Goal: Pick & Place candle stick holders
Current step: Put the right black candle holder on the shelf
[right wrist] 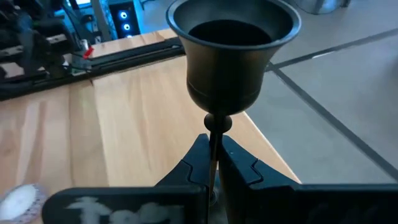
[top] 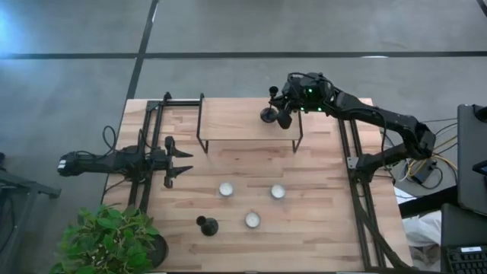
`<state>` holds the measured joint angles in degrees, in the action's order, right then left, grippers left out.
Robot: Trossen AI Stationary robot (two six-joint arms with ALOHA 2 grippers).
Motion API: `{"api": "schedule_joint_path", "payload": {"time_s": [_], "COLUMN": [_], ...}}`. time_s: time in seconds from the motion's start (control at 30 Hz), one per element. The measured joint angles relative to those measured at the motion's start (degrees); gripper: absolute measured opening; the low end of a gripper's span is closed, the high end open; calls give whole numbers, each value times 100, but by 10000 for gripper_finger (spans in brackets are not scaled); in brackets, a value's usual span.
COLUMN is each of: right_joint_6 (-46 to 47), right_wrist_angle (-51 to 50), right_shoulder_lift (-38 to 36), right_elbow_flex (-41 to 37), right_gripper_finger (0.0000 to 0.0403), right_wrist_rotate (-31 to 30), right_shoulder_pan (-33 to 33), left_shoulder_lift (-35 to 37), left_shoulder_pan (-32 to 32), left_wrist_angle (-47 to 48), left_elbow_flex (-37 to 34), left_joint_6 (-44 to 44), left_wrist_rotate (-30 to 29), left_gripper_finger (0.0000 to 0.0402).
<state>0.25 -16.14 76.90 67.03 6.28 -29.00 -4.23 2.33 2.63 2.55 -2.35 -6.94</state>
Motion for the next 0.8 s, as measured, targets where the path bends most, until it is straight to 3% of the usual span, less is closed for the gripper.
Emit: {"api": "schedule_joint_path", "payload": {"time_s": [0.43, 0.63, 0.8], "right_joint_6": [269, 378, 635], "right_wrist_angle": [-518, -497, -350], "right_shoulder_lift": [-980, -1773, -2179], "right_elbow_flex": [-583, -1045, -1394], "right_gripper_finger": [11, 11, 11], "right_wrist_rotate": [125, -770, -842], "right_shoulder_pan": [273, 621, 731], "left_shoulder_lift": [0, 0, 0], "left_shoulder_pan": [-1, 0, -1], "left_wrist_angle": [0, 0, 0], "left_elbow_flex": [0, 0, 0], "left_joint_6": [0, 0, 0], "left_wrist_rotate": [0, 0, 0], "left_gripper_finger": [202, 202, 202]}}
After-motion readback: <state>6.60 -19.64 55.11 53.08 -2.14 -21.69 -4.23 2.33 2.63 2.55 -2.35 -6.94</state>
